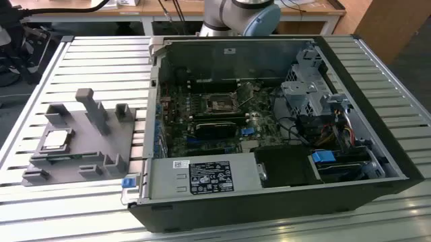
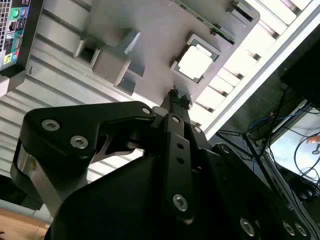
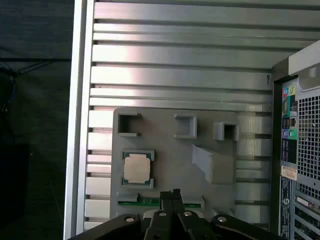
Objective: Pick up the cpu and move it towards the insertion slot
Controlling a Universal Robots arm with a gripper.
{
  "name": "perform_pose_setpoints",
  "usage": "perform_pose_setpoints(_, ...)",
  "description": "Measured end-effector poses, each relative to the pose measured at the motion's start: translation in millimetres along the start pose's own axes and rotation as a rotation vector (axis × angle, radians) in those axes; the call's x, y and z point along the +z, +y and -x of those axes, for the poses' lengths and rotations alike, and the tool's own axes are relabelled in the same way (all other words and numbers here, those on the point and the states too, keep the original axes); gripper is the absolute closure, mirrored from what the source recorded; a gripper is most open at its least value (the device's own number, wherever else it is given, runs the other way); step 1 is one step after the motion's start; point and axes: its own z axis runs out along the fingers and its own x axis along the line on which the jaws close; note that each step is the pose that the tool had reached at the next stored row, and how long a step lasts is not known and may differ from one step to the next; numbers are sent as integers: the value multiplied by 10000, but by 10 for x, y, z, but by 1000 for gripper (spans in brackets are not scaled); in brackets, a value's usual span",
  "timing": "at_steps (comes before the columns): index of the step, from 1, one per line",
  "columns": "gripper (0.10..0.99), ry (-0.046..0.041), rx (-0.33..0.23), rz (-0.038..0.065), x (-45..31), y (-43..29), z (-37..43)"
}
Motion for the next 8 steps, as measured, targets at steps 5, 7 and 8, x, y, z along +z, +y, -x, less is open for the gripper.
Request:
perform_pose_setpoints(5, 980, 0, 1, 0, 0, 1, -15)
perform_pose_setpoints(7, 980, 0, 0, 0, 1, 0, -31)
perform_pose_setpoints(8, 980, 0, 0, 0, 2, 1, -41)
